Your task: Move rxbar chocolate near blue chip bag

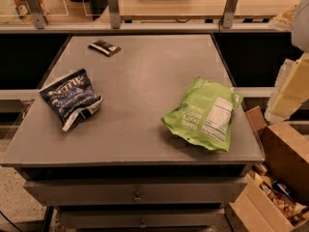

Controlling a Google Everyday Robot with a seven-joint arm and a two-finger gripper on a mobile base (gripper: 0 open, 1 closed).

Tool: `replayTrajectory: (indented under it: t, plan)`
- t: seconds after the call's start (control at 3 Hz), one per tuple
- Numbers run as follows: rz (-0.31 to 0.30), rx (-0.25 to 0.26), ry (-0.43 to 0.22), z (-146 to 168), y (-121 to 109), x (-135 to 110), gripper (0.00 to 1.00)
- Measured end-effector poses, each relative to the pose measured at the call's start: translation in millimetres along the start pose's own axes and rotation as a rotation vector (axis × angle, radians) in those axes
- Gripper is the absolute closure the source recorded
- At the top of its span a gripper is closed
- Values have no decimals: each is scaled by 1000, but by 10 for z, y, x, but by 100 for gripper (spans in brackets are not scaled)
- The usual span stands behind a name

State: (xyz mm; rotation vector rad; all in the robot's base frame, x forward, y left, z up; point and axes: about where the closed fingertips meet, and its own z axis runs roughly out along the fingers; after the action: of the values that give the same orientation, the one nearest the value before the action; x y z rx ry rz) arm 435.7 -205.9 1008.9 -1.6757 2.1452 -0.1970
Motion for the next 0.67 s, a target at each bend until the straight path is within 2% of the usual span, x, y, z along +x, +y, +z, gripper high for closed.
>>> replayTrajectory:
  t: [0.33,0.67]
  plan:
    - [0,0,0,-1,0,0,0]
    - [20,33,-51,88,-204,-150,0]
